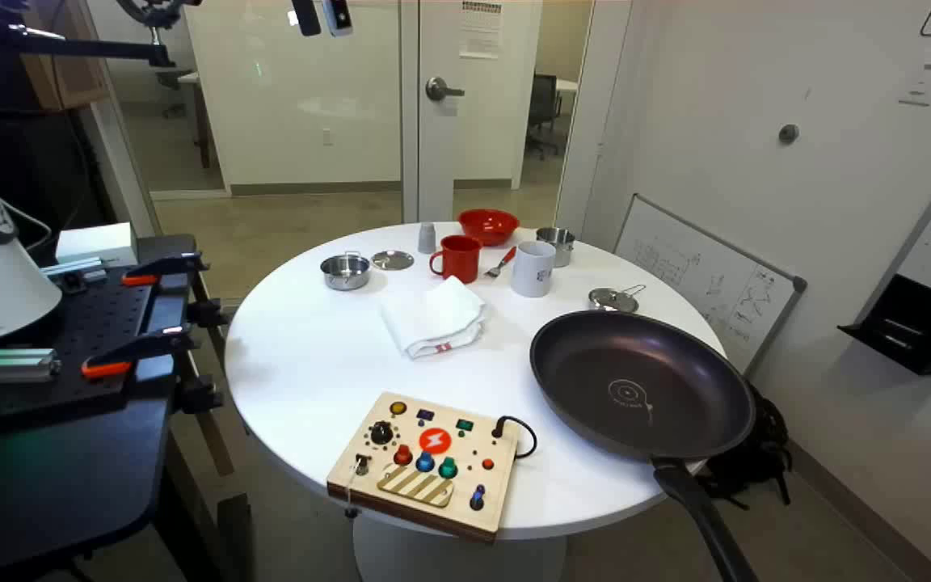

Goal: Put the towel in the pan

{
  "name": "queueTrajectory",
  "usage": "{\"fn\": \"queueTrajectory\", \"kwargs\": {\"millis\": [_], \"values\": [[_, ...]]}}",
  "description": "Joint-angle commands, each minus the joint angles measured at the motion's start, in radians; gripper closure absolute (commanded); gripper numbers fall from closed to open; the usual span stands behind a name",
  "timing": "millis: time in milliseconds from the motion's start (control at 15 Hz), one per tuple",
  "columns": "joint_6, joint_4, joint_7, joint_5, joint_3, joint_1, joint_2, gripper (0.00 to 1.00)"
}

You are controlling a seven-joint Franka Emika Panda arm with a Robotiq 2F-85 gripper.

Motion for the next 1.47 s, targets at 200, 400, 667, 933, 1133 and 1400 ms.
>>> {"fn": "queueTrajectory", "kwargs": {"millis": [200, 400, 667, 933, 1133, 1400], "values": [[-0.003, 0.002, -0.002, 0.003, 0.004, -0.004, 0.000, 0.00], [-0.003, 0.002, -0.002, 0.003, 0.004, -0.004, 0.000, 0.00], [0.009, 0.006, -0.023, -0.001, 0.001, 0.004, 0.011, 0.00], [0.022, 0.052, -0.165, -0.044, 0.012, 0.055, 0.095, 0.00], [0.023, 0.118, -0.226, -0.054, 0.019, 0.091, 0.201, 0.00], [0.122, 0.239, -0.257, -0.076, 0.056, 0.116, 0.420, 0.00]]}}
